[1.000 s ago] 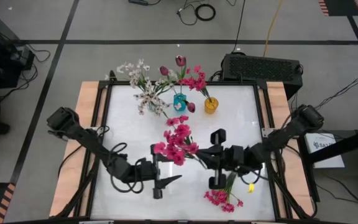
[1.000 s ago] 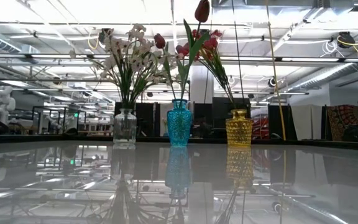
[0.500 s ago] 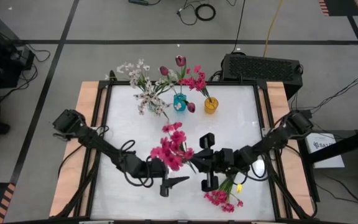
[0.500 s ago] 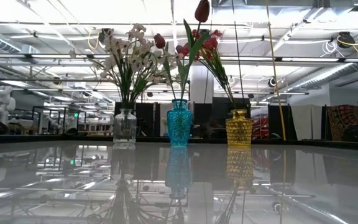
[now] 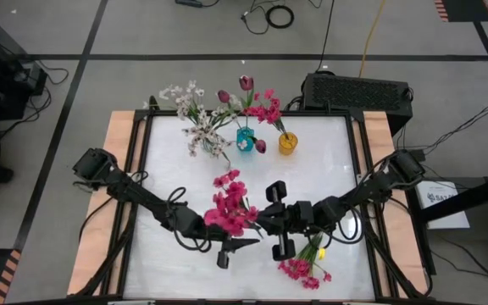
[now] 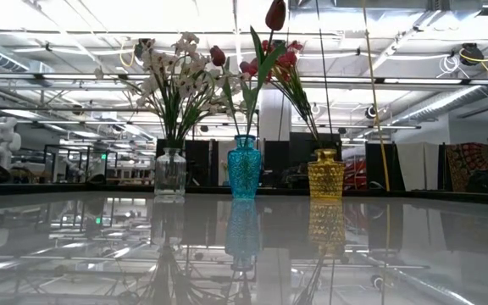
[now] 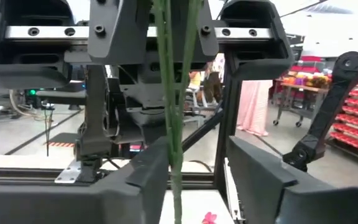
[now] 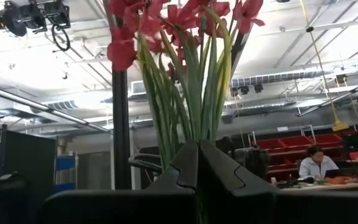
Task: Sort flowers into vase by color
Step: Put the top pink flowers into the yellow vase
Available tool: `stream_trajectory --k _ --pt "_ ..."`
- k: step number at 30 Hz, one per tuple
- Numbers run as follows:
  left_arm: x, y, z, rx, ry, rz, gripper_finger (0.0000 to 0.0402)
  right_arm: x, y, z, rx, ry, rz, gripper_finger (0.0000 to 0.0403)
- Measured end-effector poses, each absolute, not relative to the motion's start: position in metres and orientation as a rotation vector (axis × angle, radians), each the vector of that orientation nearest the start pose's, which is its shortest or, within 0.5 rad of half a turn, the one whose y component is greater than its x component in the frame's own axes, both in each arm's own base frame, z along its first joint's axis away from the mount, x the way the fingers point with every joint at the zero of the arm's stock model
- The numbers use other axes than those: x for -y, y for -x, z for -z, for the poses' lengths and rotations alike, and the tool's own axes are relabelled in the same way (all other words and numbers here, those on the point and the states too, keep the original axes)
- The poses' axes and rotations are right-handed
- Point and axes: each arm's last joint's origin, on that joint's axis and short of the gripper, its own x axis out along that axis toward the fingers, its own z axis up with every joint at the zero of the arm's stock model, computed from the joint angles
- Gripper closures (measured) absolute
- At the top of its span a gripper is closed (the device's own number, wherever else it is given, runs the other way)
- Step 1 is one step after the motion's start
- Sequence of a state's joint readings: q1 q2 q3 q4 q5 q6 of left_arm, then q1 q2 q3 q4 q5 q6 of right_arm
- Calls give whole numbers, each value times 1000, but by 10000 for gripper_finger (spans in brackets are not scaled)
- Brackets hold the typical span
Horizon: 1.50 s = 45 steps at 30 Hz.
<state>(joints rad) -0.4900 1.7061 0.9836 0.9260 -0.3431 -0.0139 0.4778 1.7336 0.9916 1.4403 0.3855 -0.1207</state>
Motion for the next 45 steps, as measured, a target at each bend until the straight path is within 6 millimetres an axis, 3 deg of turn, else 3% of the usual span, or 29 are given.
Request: stream_trajectory --k 6,12,25,30,36,45 --pt "161 -334 -266 169 174 18 311 -154 -321 -303 635 -180 -49 402" --pt "164 -333 -266 166 130 21 381 -154 -321 -304 635 -182 -46 402" --pt "171 -318 -278 116 78 19 389 -154 -321 -305 640 -184 -49 396" --pt "171 -307 -287 63 58 21 389 -159 -320 -303 567 -170 -28 357" --pt "167 -286 -293 -101 73 35 389 -164 -310 -309 343 -144 58 276" --pt "163 -271 -288 -264 113 23 389 -152 -296 -320 151 -191 42 173"
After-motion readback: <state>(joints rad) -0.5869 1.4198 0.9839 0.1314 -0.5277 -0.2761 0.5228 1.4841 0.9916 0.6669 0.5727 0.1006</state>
